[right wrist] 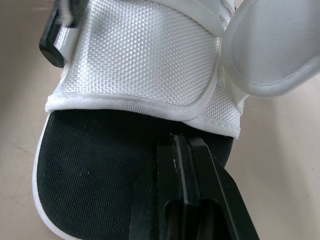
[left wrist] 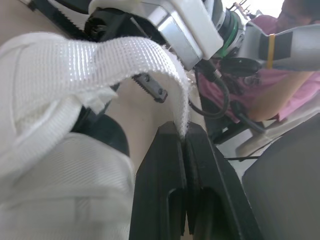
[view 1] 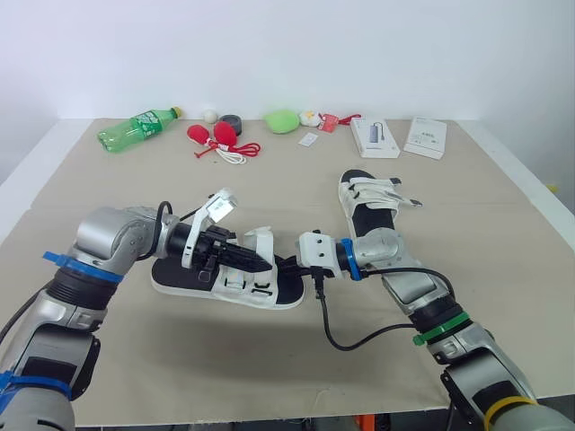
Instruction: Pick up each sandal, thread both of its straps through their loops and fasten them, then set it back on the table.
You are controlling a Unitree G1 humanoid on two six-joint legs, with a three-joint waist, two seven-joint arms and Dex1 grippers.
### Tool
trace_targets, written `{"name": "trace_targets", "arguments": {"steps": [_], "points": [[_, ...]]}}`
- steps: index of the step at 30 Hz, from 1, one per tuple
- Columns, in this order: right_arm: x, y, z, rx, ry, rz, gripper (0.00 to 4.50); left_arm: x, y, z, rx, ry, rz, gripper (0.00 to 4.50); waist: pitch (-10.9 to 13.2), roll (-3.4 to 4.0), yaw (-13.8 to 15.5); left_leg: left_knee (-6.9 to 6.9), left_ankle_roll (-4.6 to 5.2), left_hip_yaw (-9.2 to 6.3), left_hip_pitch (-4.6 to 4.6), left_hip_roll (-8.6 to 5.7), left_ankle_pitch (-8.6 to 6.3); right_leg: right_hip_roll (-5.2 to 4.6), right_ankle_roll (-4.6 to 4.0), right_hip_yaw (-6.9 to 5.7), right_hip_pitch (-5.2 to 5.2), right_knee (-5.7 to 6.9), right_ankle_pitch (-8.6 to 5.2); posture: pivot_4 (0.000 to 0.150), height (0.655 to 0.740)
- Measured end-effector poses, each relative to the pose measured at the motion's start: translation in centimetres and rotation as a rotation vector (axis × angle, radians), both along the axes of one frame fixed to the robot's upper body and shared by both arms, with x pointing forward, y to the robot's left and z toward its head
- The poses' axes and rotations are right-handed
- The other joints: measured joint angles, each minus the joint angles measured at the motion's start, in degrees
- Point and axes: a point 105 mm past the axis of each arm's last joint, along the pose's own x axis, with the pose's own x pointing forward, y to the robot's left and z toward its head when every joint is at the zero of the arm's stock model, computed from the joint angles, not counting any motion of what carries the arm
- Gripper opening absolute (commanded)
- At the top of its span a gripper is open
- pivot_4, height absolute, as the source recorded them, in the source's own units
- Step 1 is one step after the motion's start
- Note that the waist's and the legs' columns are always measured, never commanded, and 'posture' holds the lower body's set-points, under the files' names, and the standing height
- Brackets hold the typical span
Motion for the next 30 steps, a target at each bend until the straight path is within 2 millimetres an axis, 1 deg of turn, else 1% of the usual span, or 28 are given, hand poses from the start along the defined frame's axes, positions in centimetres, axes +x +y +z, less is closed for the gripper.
{"name": "trace_targets", "arguments": {"steps": [4, 8, 11, 18, 22, 26, 30], "points": [[0.0, 0.0, 0.0, 0.0, 0.0, 0.001, 0.0, 0.0, 0.0, 0.1, 0.008, 0.0, -0.001, 0.08, 0.0, 0.0, -0.04, -0.01, 0.01, -0.02, 0.0, 0.0, 0.0, 0.02, 0.0, 0.0, 0.0, 0.0, 0.0, 0.15, 0.74], [0.0, 0.0, 0.0, 0.001, 0.001, -0.001, 0.0, -0.1, 0.2, -0.3, 0.024, 0.013, 0.003, 0.08, 0.0, 0.0, -0.05, 0.0, 0.01, -0.02, 0.0, 0.0, 0.01, 0.02, 0.0, 0.0, 0.01, 0.0, 0.0, 0.15, 0.74], [0.0, 0.0, -0.1, 0.001, 0.0, 0.0, 0.0, -0.2, 0.6, -1.1, 0.05, 0.021, 0.011, 0.08, 0.0, 0.0, -0.07, 0.0, 0.01, -0.03, 0.0, 0.0, 0.01, 0.02, 0.0, 0.0, 0.01, 0.0, 0.0, 0.15, 0.74], [-0.1, 0.0, -0.1, 0.003, 0.0, -0.001, 0.0, 0.0, 0.6, -1.2, 0.062, 0.013, 0.018, 0.08, -0.01, 0.0, -0.1, -0.01, 0.01, -0.04, 0.01, 0.0, 0.0, 0.02, 0.0, 0.0, 0.02, 0.0, 0.0, 0.15, 0.74], [-0.1, 0.0, -0.1, 0.004, 0.0, -0.003, 0.0, 0.4, 0.6, -1.6, 0.071, -0.025, 0.027, 0.08, -0.02, 0.01, -0.1, 0.0, 0.01, -0.04, 0.01, 0.0, 0.0, 0.02, 0.0, 0.0, 0.03, 0.0, 0.0, 0.15, 0.74], [-0.1, 0.1, -0.1, 0.005, -0.002, -0.002, 0.0, 1.5, 0.9, -2.5, 0.098, -0.063, 0.066, 0.08, -0.02, 0.02, -0.12, -0.01, 0.01, -0.04, 0.01, 0.0, 0.0, 0.02, 0.0, 0.0, 0.03, 0.0, 0.0, 0.15, 0.74], [-0.1, 0.1, -0.1, 0.005, -0.002, -0.002, 0.0, 1.9, 0.9, -2.8, 0.112, -0.091, 0.067, 0.08, -0.02, 0.02, -0.14, -0.02, 0.01, -0.04, 0.01, 0.0, 0.0, 0.03, 0.0, 0.0, 0.03, 0.0, 0.0, 0.15, 0.74]]}}
